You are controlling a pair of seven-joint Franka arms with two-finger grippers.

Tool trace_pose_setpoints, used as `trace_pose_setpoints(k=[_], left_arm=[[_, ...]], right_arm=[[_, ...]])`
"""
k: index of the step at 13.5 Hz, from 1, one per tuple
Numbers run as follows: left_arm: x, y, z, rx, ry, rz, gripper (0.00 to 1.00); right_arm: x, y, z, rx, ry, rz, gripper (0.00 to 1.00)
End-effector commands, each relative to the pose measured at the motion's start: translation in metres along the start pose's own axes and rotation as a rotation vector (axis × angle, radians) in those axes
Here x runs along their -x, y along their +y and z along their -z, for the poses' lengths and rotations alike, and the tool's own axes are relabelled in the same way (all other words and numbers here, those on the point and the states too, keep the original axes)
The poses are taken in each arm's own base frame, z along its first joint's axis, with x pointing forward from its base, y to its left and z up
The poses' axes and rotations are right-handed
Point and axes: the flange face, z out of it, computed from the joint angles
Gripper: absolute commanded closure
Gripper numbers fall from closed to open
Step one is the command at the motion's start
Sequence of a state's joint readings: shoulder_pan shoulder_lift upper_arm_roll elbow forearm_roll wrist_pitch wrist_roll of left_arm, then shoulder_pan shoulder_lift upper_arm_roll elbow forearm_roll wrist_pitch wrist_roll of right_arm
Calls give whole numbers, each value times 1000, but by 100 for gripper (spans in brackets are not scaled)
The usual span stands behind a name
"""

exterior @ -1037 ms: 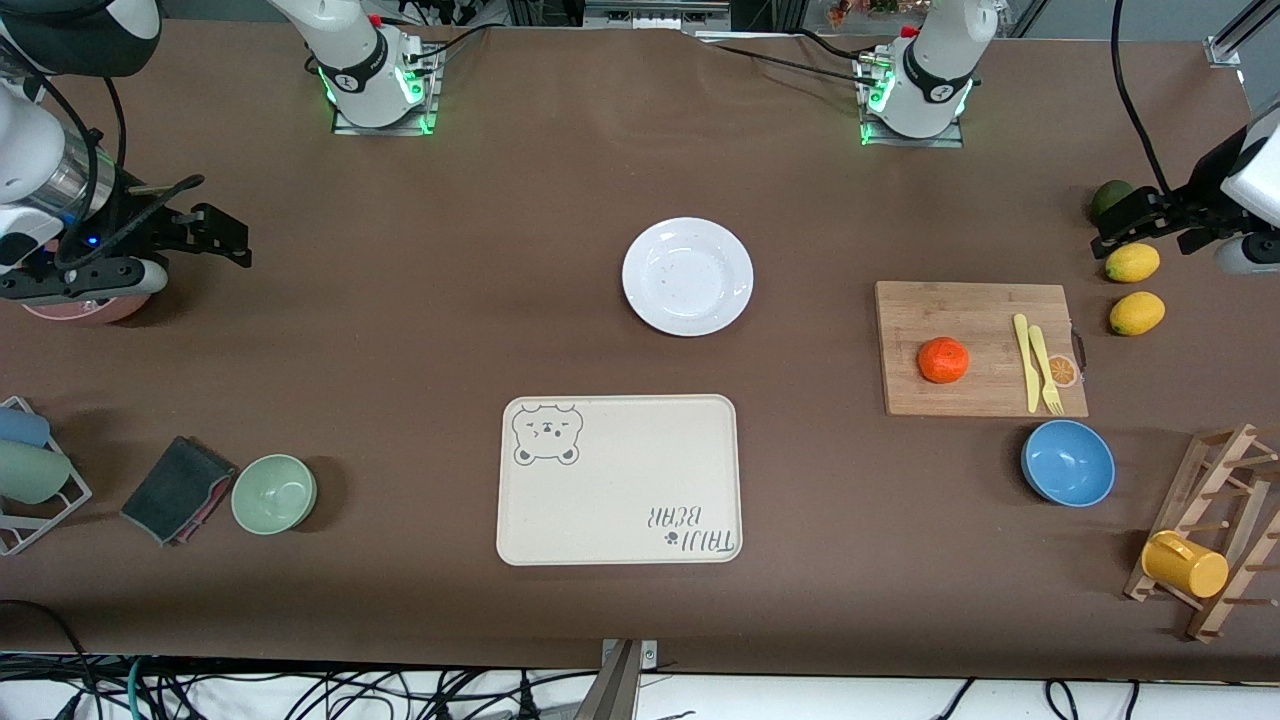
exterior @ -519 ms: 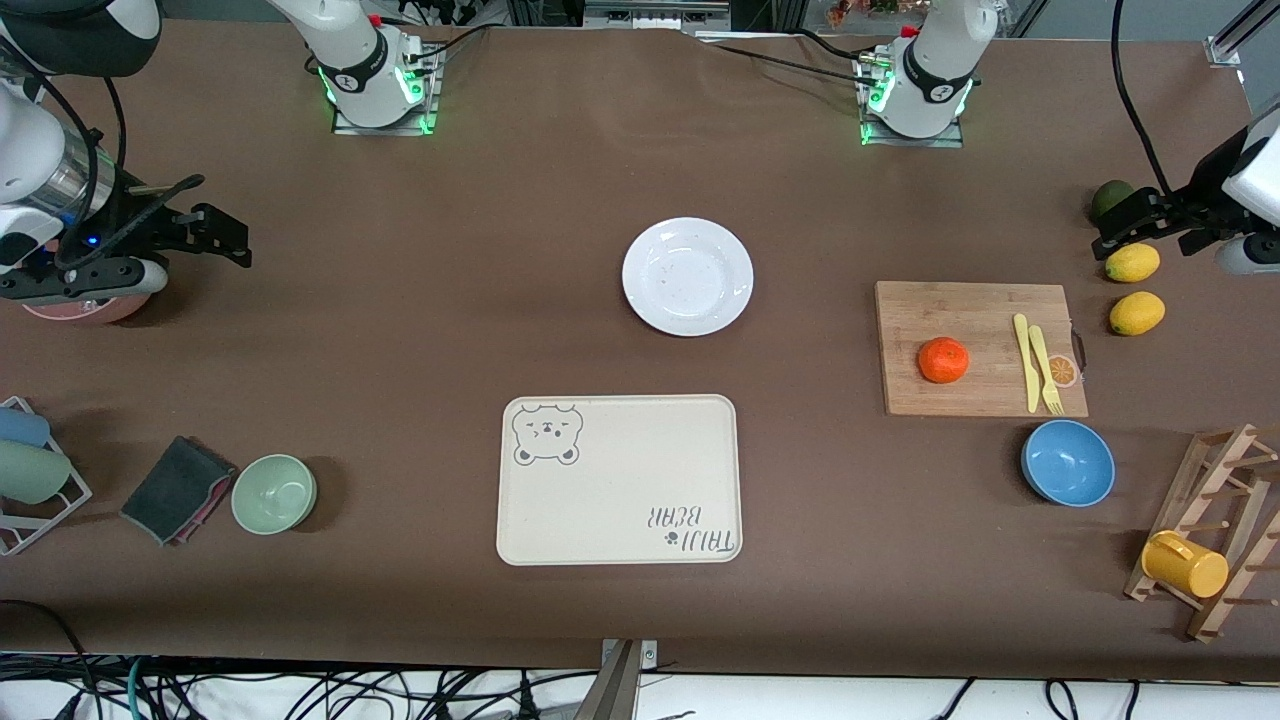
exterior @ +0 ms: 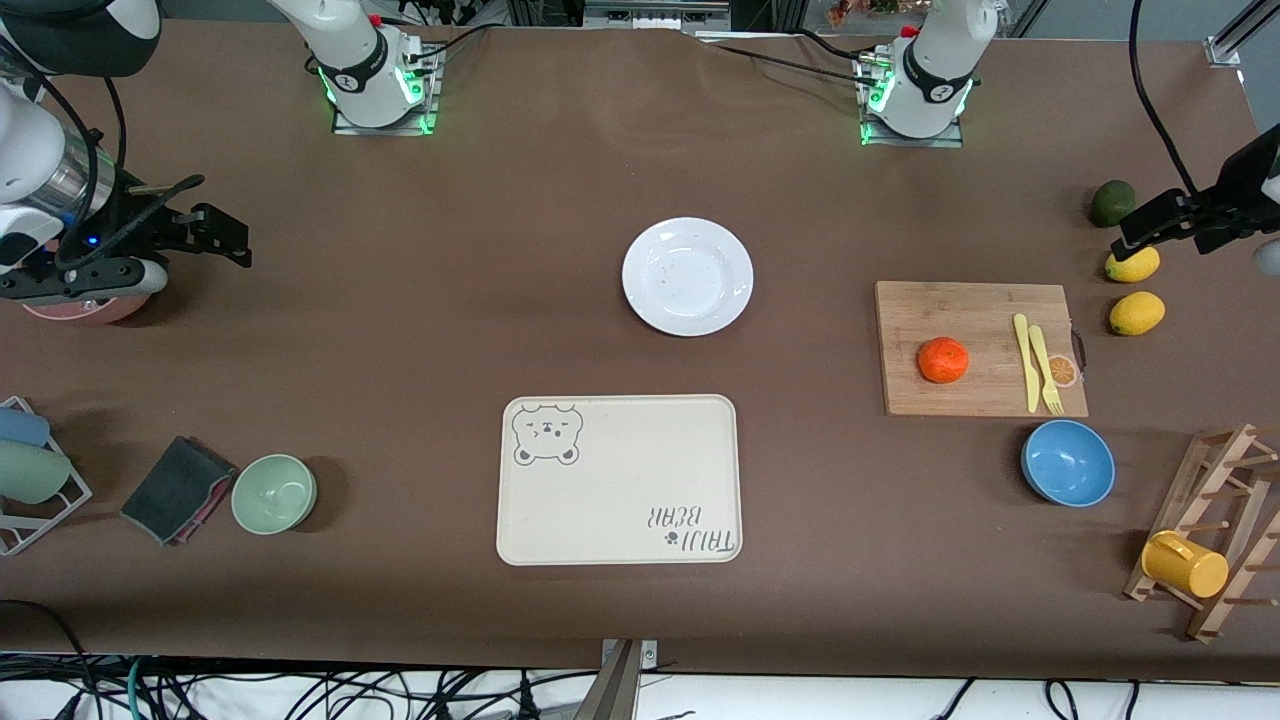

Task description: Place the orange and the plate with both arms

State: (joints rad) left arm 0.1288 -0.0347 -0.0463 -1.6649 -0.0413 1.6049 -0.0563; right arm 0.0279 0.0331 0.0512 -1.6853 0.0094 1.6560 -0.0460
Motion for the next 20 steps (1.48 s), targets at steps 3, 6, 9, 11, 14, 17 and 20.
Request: trace_pose_setpoints(k=[3, 6, 9, 11, 14, 17, 20], left_arm=[[10, -2, -11, 19, -24, 5, 0], [12, -8, -42, 16, -82, 18, 0], [9, -20, -76, 19, -107, 19, 0], [-2, -22, -108, 21, -99, 23, 0], [-15, -25, -166, 21, -90, 33, 0], [-29, -20, -204, 22, -87, 31, 0], [-24, -5, -254, 21, -45, 14, 0]], right_arm=[[-1, 1, 6, -11, 0, 9, 0], [-1, 1, 5, -11, -1, 8, 0], [-1, 1, 5, -11, -1, 9, 0], [-1, 1, 6, -11, 0, 9, 0], [-1, 1, 6, -11, 0, 9, 0], [-1, 1, 5, -11, -1, 9, 0], [-1, 1, 6, -11, 0, 9, 0]])
